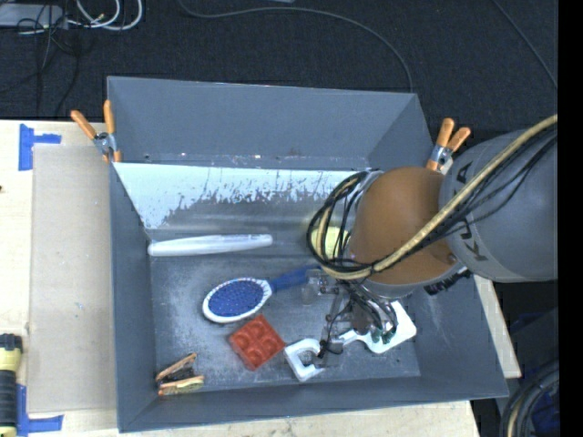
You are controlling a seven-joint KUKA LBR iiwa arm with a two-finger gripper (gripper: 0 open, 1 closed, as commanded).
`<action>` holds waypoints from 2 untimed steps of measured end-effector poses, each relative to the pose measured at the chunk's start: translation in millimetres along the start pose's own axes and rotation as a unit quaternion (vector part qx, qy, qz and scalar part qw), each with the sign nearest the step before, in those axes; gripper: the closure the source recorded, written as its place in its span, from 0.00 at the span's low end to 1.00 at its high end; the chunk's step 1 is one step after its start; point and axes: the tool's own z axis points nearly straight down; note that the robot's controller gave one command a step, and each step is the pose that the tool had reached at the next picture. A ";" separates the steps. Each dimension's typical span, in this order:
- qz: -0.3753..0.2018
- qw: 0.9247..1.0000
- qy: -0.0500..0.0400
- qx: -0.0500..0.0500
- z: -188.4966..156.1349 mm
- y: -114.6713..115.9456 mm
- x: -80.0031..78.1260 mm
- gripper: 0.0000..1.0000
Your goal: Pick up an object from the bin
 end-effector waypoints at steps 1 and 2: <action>0.001 1.000 -0.004 0.000 -4.3 -0.2 -1.6 0.00; -0.081 0.997 -0.006 0.000 35.2 -13.7 10.9 0.00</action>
Offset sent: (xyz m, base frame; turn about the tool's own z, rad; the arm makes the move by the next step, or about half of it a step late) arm -0.0247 -0.0273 -0.0694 -0.2768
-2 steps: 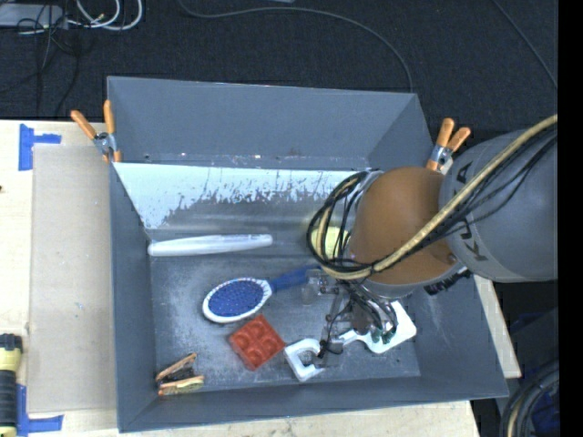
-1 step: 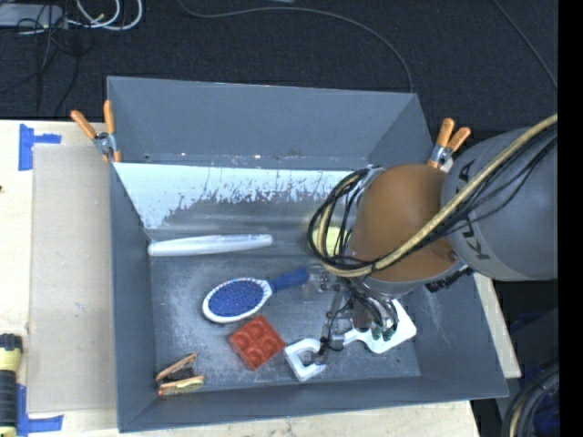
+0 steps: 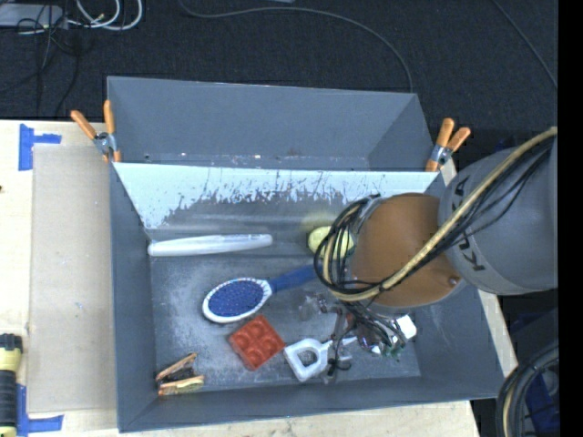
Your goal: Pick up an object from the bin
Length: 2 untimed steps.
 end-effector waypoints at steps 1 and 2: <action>-0.067 0.998 -0.009 0.001 31.0 -11.9 15.3 0.00; -0.102 0.995 -0.004 0.000 33.2 -9.8 1.1 0.00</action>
Offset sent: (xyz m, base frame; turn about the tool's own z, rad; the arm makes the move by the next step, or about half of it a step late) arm 0.0020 -0.0102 -0.0343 -0.2182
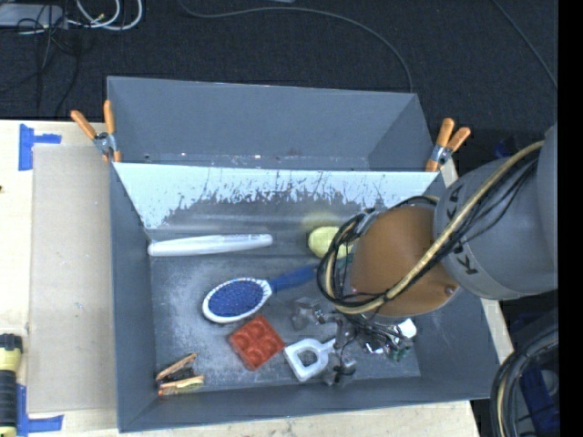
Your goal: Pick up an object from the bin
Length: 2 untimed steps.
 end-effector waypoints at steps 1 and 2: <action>0.023 1.000 -0.006 0.001 -2.0 -0.5 6.8 0.00; 0.002 1.000 0.000 -0.001 0.8 0.5 0.2 1.00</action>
Offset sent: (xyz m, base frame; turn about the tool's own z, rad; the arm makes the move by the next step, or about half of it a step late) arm 0.0000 0.0000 0.0000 0.0000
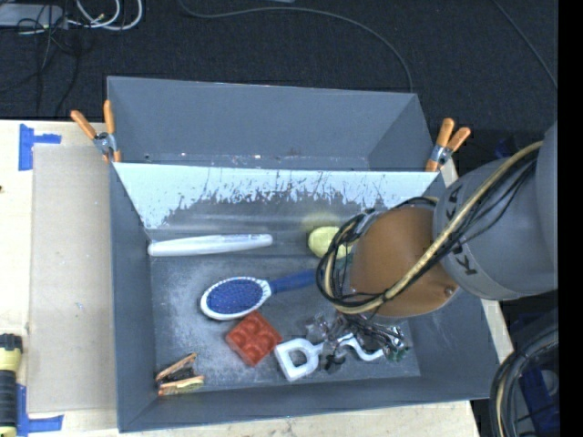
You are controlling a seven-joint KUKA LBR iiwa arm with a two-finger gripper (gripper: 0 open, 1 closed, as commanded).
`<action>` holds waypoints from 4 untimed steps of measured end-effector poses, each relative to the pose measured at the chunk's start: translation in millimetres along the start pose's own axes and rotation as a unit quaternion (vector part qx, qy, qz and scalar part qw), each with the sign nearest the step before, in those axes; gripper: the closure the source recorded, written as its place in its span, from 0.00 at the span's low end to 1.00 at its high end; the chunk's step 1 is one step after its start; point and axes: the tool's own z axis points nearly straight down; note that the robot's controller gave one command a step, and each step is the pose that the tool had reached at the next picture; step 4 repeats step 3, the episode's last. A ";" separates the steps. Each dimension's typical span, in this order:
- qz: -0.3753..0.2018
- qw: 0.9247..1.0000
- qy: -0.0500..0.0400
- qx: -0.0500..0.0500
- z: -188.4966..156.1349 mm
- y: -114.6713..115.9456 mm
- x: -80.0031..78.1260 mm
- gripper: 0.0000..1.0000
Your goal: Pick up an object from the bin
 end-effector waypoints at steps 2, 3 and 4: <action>0.001 1.000 0.002 -0.001 -5.2 0.4 1.0 1.00; 0.001 1.000 0.000 0.000 -14.1 0.6 -0.2 1.00; 0.001 1.000 0.000 0.000 -14.1 0.6 -0.2 1.00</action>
Offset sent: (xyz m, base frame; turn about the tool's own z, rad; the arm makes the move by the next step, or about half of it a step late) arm 0.0000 0.0000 0.0299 0.0000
